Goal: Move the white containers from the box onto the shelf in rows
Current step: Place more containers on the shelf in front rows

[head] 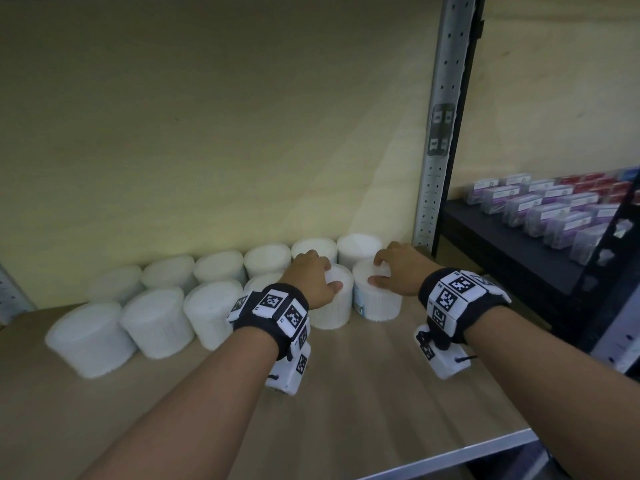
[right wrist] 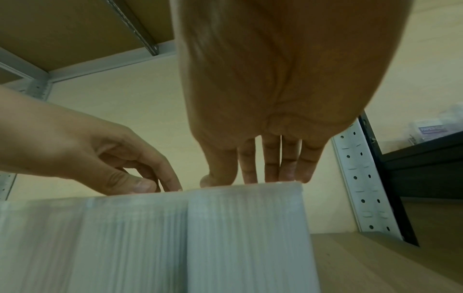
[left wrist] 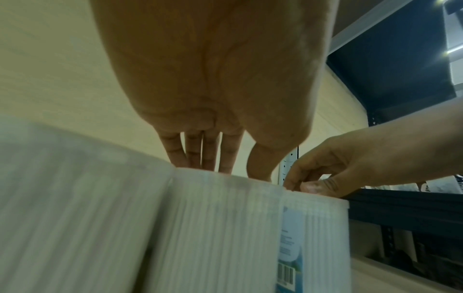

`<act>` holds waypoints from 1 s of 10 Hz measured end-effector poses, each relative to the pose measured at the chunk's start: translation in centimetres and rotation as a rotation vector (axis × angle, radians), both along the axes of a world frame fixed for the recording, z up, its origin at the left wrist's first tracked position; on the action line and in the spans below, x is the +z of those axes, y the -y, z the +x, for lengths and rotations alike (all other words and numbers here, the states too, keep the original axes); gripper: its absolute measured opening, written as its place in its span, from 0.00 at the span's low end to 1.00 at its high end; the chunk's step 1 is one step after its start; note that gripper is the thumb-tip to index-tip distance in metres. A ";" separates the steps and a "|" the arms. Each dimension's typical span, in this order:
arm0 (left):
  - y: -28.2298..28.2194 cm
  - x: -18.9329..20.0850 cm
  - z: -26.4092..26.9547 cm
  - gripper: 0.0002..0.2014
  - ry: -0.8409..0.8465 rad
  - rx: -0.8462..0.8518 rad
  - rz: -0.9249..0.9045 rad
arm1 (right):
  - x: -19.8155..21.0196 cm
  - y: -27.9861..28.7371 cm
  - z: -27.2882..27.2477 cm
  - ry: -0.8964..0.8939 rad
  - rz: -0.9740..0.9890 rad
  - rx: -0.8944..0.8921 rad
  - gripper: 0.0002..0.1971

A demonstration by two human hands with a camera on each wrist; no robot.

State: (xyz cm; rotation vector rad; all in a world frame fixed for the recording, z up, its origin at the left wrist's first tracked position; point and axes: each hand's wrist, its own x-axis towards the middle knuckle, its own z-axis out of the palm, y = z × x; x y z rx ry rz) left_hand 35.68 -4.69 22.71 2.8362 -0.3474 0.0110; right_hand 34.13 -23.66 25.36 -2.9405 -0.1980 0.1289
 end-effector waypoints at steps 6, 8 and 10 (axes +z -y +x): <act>0.3 0.0 -0.4 0.26 0.012 0.009 -0.012 | 0.7 -0.8 0.1 0.025 0.105 -0.060 0.22; 0.3 0.0 -0.6 0.26 0.008 0.012 -0.014 | 0.3 -1.4 0.1 -0.040 -0.003 -0.078 0.28; 0.4 0.1 -0.7 0.26 0.006 0.013 -0.014 | 0.5 -1.3 0.2 -0.043 -0.021 -0.058 0.27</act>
